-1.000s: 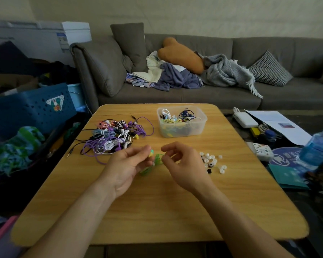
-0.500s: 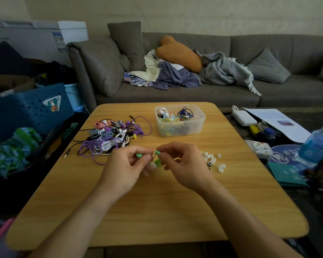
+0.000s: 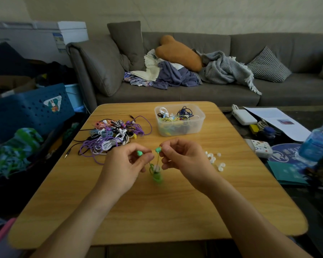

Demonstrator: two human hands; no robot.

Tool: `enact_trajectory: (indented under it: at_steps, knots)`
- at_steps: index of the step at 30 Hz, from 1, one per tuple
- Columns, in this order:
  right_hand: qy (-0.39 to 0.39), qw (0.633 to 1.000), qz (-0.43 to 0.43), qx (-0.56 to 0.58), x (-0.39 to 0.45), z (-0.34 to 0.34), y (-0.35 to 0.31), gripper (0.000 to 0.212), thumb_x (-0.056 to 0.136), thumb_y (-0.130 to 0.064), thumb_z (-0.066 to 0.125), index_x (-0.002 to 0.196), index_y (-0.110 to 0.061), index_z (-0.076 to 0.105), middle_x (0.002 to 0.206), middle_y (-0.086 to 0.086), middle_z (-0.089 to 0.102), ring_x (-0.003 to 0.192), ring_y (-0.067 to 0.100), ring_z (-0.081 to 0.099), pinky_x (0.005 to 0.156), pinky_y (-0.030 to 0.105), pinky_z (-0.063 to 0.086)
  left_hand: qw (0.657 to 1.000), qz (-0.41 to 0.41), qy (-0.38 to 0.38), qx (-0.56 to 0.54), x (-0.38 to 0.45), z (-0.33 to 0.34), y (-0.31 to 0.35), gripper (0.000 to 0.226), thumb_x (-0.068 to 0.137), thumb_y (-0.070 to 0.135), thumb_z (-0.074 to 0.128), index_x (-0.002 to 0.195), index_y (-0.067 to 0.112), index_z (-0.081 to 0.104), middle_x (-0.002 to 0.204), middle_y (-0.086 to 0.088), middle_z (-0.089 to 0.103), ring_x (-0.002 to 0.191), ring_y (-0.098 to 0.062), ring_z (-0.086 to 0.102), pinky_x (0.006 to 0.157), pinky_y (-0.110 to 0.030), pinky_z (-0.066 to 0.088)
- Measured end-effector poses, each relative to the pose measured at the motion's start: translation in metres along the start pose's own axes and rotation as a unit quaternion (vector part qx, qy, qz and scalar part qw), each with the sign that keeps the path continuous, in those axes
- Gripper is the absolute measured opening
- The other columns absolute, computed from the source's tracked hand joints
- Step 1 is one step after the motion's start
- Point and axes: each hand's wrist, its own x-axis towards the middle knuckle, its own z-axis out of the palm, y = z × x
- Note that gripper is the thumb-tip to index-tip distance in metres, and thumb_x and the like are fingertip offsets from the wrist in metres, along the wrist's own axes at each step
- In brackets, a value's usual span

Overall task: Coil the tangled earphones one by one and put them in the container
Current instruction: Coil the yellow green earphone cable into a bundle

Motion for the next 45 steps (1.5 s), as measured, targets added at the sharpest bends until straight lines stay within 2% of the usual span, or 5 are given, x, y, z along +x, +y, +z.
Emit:
enact_trajectory:
  at_steps: [5,16,23,34,45]
  knots:
    - [0.002,1.000,-0.006,-0.028,0.000,-0.002,0.000,0.007,0.093,-0.006,0.063,0.094,-0.003,0.069,0.076,0.009,0.067,0.068,0.016,0.063,0.069,0.032,0.058,0.997,0.066,-0.021,0.046,0.001,-0.004,-0.001,0.015,0.081,0.030,0.069,0.095,0.031,0.073,0.094,0.011,0.068,0.076,0.000,0.062,0.064,-0.012,0.046]
    - [0.030,0.990,-0.022,-0.138,0.002,-0.010,-0.009,0.008,0.089,-0.009,0.071,0.096,-0.010,0.071,0.081,0.010,0.074,0.068,0.017,0.067,0.060,0.028,0.053,0.962,-0.110,-0.023,-0.248,-0.003,0.013,0.007,0.012,0.088,0.004,0.063,0.098,0.005,0.069,0.074,-0.006,0.073,0.063,-0.015,0.067,0.058,-0.022,0.053]
    - [0.276,0.858,0.049,-0.430,0.005,-0.113,-0.015,0.013,0.093,-0.019,0.063,0.103,-0.023,0.072,0.101,-0.001,0.071,0.083,0.008,0.061,0.072,0.026,0.050,0.933,-0.168,-0.050,-0.315,-0.004,0.017,0.008,0.012,0.099,0.007,0.047,0.099,0.006,0.060,0.069,-0.004,0.060,0.058,-0.014,0.056,0.053,-0.023,0.045]
    - [0.153,0.816,0.160,-0.534,0.011,-0.131,-0.004,0.005,0.090,-0.029,0.070,0.090,-0.026,0.074,0.090,-0.004,0.070,0.083,0.009,0.060,0.071,0.029,0.053,0.931,-0.169,-0.067,-0.316,-0.009,0.026,0.013,0.007,0.093,0.004,0.057,0.096,0.005,0.062,0.068,-0.004,0.062,0.057,-0.014,0.053,0.046,-0.019,0.039]
    - [0.084,0.988,0.017,-0.131,-0.006,-0.046,-0.023,0.010,0.096,-0.008,0.059,0.100,-0.007,0.068,0.086,0.005,0.073,0.074,0.015,0.068,0.064,0.023,0.054,0.956,-0.107,-0.049,-0.268,-0.012,0.026,0.014,0.011,0.094,-0.002,0.055,0.102,0.002,0.061,0.071,-0.006,0.068,0.058,-0.014,0.054,0.047,-0.018,0.041]
